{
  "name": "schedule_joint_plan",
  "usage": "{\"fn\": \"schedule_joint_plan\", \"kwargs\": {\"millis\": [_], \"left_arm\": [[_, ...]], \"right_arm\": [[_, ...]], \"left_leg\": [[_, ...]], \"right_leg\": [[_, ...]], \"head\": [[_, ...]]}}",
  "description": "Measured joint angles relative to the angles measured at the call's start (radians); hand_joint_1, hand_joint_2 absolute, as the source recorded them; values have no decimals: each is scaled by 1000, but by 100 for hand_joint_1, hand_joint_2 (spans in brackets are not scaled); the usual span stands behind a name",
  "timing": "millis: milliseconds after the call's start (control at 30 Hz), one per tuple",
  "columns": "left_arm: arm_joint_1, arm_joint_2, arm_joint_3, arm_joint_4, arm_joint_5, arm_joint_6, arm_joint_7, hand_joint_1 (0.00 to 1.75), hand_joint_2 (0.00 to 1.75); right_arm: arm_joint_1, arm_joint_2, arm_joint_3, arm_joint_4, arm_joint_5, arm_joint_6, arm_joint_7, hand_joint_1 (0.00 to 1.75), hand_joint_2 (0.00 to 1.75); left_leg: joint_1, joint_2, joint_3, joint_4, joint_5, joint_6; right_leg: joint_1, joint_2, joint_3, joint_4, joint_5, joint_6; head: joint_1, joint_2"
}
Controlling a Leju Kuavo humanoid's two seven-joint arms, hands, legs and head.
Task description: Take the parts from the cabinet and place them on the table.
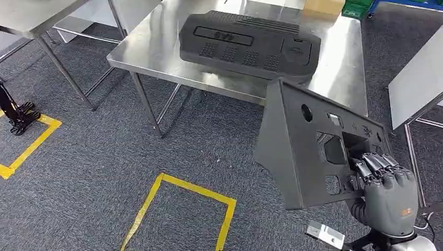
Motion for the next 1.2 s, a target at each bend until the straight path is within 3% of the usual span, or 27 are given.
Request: {"fn": "schedule_joint_plan", "kwargs": {"millis": [33,67,133,167,200,233,300,333,367,433,467,533,567,633,667,700,733,800,833,867,900,967,1033,1067,1167,1200], "left_arm": [[0,0,0,0,0,0,0,0,0],[1,0,0,1,0,0,0,0,0],[1,2,0,2,0,0,0,0,0],[2,2,0,2,0,0,0,0,0],[3,3,0,3,0,0,0,0,0],[4,4,0,4,0,0,0,0,0],[4,7,0,5,0,0,0,0,0],[7,8,0,6,0,0,0,0,0],[4,8,0,8,0,0,0,0,0],[2,8,0,8,-1,0,-1,0,0],[3,8,0,8,-1,0,0,0,0],[5,8,0,8,-1,0,-1,0,0],[4,8,0,8,-1,0,-1,0,0],[3,8,0,8,-1,0,-1,0,0],[4,8,0,8,-1,0,-1,0,0],[5,9,0,8,-1,0,-1,0,0],[5,9,0,8,-1,0,-1,0,0],[5,9,0,8,-1,0,-1,0,0],[5,9,0,8,-1,0,-1,0,0],[5,9,0,8,-1,0,-1,0,0],[4,9,0,8,-1,0,-1,0,0],[6,8,0,9,-1,0,-1,0,0],[2,8,0,9,-1,0,-1,0,0],[3,8,0,10,-1,0,-1,0,0],[1,9,0,10,-1,0,-1,0,0],[3,9,0,10,-1,0,-1,0,0]], "right_arm": [[-1,0,0,0,0,0,0,175,175],[-3,0,0,0,0,0,0,175,175],[-3,1,0,1,0,0,1,175,175],[-3,1,0,1,0,0,1,175,175],[-3,1,2,1,0,0,0,175,175],[-3,1,2,1,0,0,-1,175,175],[-3,1,2,1,0,1,-1,175,175],[-3,1,2,1,0,1,-1,175,175],[-5,0,2,1,0,1,-1,175,175],[-6,-1,1,1,0,1,-1,175,175],[-5,-2,1,1,0,1,-2,175,175],[-6,-2,1,1,1,1,-2,175,175],[-10,-4,0,0,0,1,-1,175,175],[-9,-4,0,1,0,1,-1,175,175],[-9,-4,0,2,0,1,-1,175,175],[-9,-4,0,3,0,1,-1,175,175],[-9,-4,0,3,0,1,-1,175,175],[-9,-5,0,3,0,1,0,175,175],[-10,-5,-1,3,0,1,0,175,175],[-9,-5,0,4,0,1,0,175,175],[-10,-6,-1,4,0,1,0,175,175],[-8,-6,-2,3,0,1,0,175,175],[-7,-6,-3,3,0,1,0,175,175],[-7,-6,-2,3,0,1,0,175,175],[-7,-5,-2,3,0,1,0,175,175],[-6,-5,-1,3,0,1,0,175,175]], "left_leg": [[-3,0,-10,38,-15,1],[-3,-1,-44,107,-43,3],[-3,-2,-146,275,-107,1],[-2,-2,-186,324,-110,0],[-2,-1,-198,316,-82,1],[-2,-1,-186,267,-35,2],[-1,-1,-119,100,74,7],[-1,-1,-94,40,93,9],[-1,-3,-81,19,76,9],[-5,-4,-80,18,74,17],[-4,-4,-79,17,73,23],[1,-6,-59,9,71,33],[1,-7,-55,7,68,37],[0,-8,-53,7,58,43],[-1,-8,-50,7,54,44],[-1,-8,-45,7,49,44],[-1,-9,-36,7,42,43],[-1,-10,-18,7,30,39],[-1,-10,-12,5,23,35],[-3,-11,-3,3,19,29],[-1,-11,-3,-4,13,20],[-2,-5,11,10,27,8],[-1,-2,13,30,2,2],[-2,-2,-7,78,-15,2],[-2,-2,-143,283,-104,-2],[-2,-2,-166,297,-107,-2]], "right_leg": [[4,0,13,-2,-7,-10],[5,-1,22,-2,-13,-20],[11,-2,36,-2,-25,-35],[12,-1,43,-2,-32,-33],[12,1,53,-2,-39,-32],[12,5,64,-2,-47,-30],[10,9,92,-1,-65,-22],[13,9,89,0,-76,-15],[23,11,90,6,-87,-9],[20,13,105,5,-81,4],[21,13,106,-1,-82,5],[16,9,86,37,-94,11],[16,8,47,102,-107,13],[12,7,-63,262,-159,12],[9,7,-105,311,-173,14],[7,7,-125,315,-165,20],[5,7,-119,267,-132,31],[3,5,-55,92,-37,51],[4,-1,-27,9,10,48],[12,-7,-36,18,-15,22],[22,-8,-32,16,-24,8],[25,-4,-16,-3,-8,-10],[12,-3,24,-8,0,-20],[12,-3,32,-8,-5,-28],[17,-2,41,-8,-17,-40],[18,0,47,-8,-22,-40]], "head": [[-3,0],[-7,0],[-6,0],[-8,0],[-7,0],[-9,0],[-9,0],[-10,0],[-11,0],[-12,0],[-11,0],[-8,0],[-7,0],[-5,0],[-5,0],[-6,0],[-5,0],[-5,0],[-4,0],[-5,0],[-3,0],[-3,0],[-3,0],[-10,0],[-13,0],[-15,0]]}}
